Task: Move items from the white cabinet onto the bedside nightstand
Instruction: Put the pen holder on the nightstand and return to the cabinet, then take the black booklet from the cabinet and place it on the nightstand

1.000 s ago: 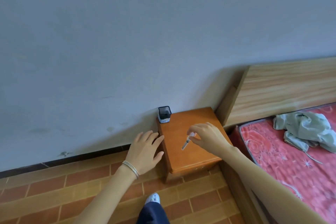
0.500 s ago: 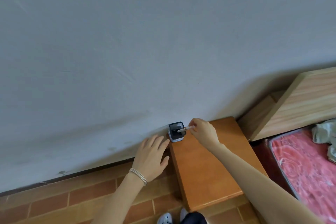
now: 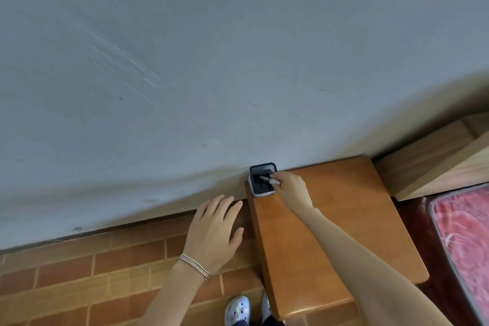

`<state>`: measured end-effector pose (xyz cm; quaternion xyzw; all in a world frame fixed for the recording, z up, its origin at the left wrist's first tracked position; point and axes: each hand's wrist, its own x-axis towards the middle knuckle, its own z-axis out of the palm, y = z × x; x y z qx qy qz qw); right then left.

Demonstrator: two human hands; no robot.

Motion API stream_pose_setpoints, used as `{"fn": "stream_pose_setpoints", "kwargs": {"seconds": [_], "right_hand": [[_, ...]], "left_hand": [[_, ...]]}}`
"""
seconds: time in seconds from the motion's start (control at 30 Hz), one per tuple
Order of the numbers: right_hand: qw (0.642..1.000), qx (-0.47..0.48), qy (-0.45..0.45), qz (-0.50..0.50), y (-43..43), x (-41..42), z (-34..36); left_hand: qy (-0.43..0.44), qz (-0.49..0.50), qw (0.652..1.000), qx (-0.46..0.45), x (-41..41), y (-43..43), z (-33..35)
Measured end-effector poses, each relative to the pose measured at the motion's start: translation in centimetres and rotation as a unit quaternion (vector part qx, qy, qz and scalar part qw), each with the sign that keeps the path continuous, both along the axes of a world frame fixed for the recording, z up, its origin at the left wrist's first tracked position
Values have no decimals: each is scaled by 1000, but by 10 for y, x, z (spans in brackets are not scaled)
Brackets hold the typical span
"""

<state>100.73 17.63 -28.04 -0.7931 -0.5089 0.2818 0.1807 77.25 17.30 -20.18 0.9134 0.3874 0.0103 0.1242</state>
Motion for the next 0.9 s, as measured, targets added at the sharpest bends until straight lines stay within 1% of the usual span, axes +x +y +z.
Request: {"fn": "stream_pose_setpoints", "kwargs": {"seconds": [0.1, 0.17, 0.27, 0.37, 0.53, 0.6, 0.7, 0.8, 0.9], "right_hand": [[998, -13, -12, 55, -7, 10, 11], [995, -10, -45, 85, -15, 19, 31], [980, -17, -113, 163, -33, 33, 75], [971, 6, -158, 177, -60, 52, 127], [959, 56, -245, 128, -129, 77, 220], [954, 76, -279, 84, -160, 83, 250], [941, 71, -331, 23, -208, 90, 281], [928, 49, -366, -48, -259, 84, 303], [911, 32, -390, -132, -308, 60, 319]], "left_hand": [[5, -1, 1000, 2, 8, 6, 11], [0, -7, 1000, 7, 18, 10, 27], [-12, -29, 999, 22, 41, 17, 57], [-25, -68, 997, 31, 70, 18, 92], [-39, -148, 987, 46, 115, -3, 146], [-55, -179, 981, 49, 133, -15, 165], [-85, -242, 965, 58, 158, -35, 190], [-111, -324, 937, 65, 182, -57, 207], [-125, -426, 893, 74, 209, -81, 222]]}}
